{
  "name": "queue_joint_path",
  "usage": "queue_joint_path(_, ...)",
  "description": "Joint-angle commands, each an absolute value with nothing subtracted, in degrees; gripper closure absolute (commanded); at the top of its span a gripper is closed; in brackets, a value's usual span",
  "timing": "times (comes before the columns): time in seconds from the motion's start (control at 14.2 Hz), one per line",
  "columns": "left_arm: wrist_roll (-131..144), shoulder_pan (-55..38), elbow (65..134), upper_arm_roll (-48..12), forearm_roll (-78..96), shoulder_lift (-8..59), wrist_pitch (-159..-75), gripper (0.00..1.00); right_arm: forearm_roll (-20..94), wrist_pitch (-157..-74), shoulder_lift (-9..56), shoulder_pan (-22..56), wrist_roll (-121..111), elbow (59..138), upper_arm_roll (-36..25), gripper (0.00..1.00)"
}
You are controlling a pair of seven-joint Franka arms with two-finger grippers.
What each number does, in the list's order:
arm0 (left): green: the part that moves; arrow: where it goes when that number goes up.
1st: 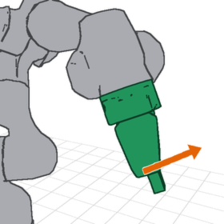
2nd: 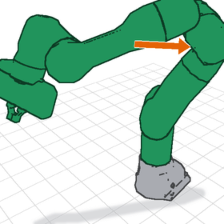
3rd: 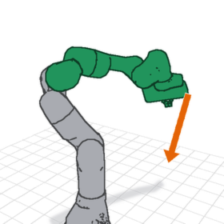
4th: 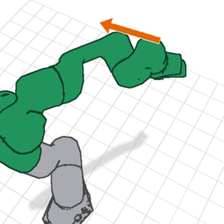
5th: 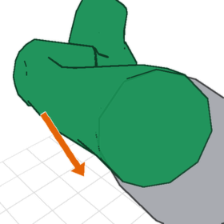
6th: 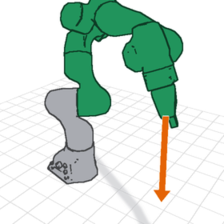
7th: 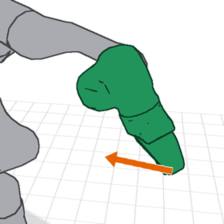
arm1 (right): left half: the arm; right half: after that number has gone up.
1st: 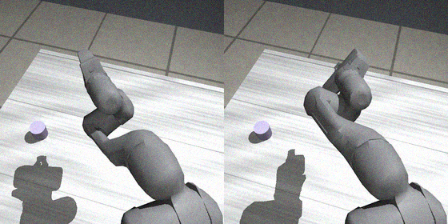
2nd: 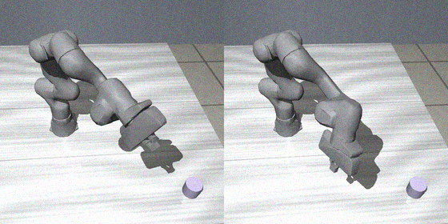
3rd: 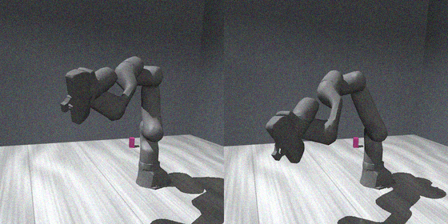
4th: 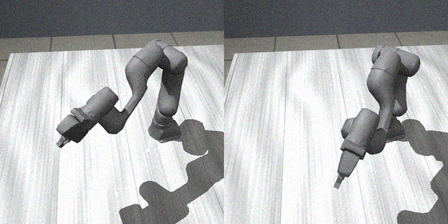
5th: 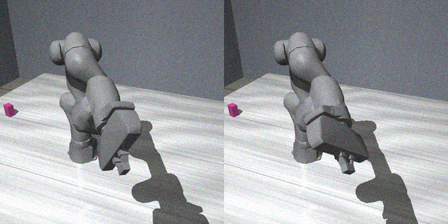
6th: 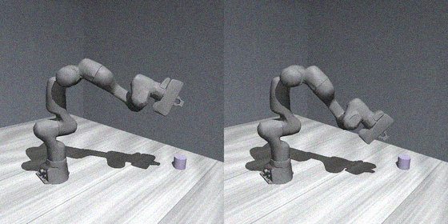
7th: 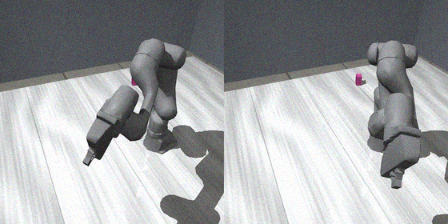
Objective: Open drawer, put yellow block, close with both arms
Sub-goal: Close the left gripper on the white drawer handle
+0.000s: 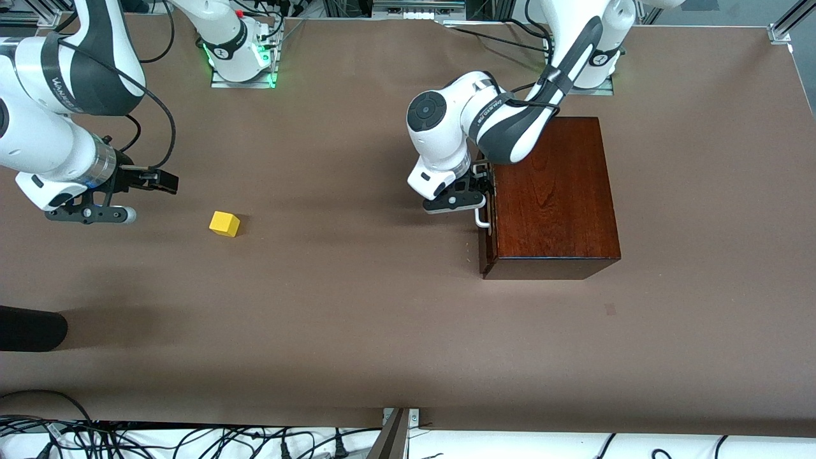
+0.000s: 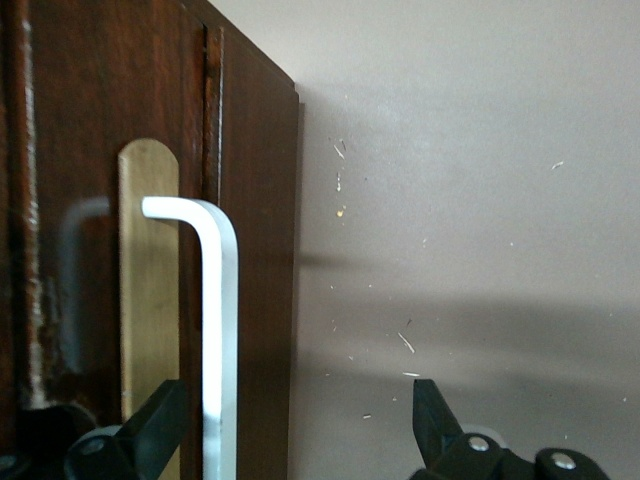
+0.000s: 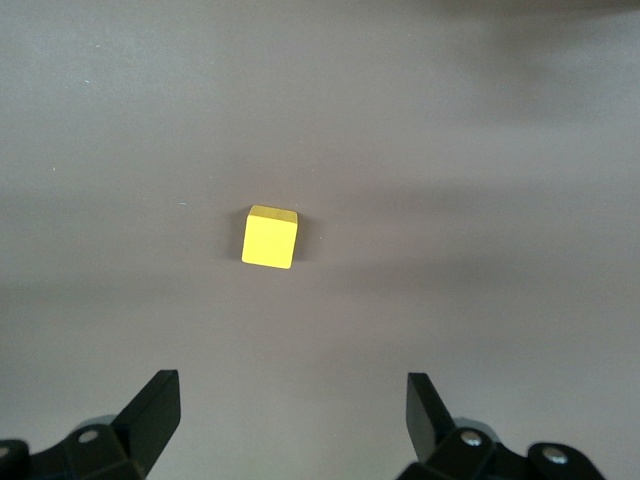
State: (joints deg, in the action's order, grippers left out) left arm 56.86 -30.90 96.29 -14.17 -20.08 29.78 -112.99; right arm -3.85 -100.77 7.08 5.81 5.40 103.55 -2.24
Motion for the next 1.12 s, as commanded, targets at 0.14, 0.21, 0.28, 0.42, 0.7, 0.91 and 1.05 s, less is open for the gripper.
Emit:
queue_joint_path(0.14, 57.9, -30.7, 98.3, -14.2, -20.2, 29.3, -114.7, 0.00, -3.1, -99.8, 7.8, 6.1, 5.4, 102.2, -2.3, 0.00)
queue_joint_path(0.21, 58.4, -30.8, 98.3, -14.2, -20.1, 29.4, -115.0, 0.00, -3.1, -99.8, 7.8, 6.0, 5.5, 102.2, -2.3, 0.00)
queue_joint_path(0.28, 58.8, -31.0, 98.3, -14.2, -19.4, 29.4, -115.6, 0.00, -3.1, -99.8, 7.9, 6.0, 5.5, 102.2, -2.3, 0.00)
queue_joint_path(0.42, 59.1, -31.2, 98.1, -14.2, -16.1, 29.9, -117.3, 0.00, -3.0, -99.8, 7.8, 6.0, 5.5, 102.2, -2.3, 0.00)
queue_joint_path(0.7, 59.2, -31.6, 97.6, -14.2, -15.6, 30.4, -118.5, 0.00, -3.1, -99.8, 7.9, 6.1, 5.4, 102.2, -2.3, 0.00)
queue_joint_path(0.91, 59.3, -33.3, 97.2, -14.2, -15.5, 31.3, -118.5, 0.00, -3.1, -99.8, 7.9, 6.0, 5.4, 102.2, -2.3, 0.00)
queue_joint_path(1.05, 61.2, -36.5, 94.8, -12.5, -15.5, 32.5, -118.5, 0.00, -3.1, -99.8, 7.9, 6.0, 5.4, 102.2, -2.3, 0.00)
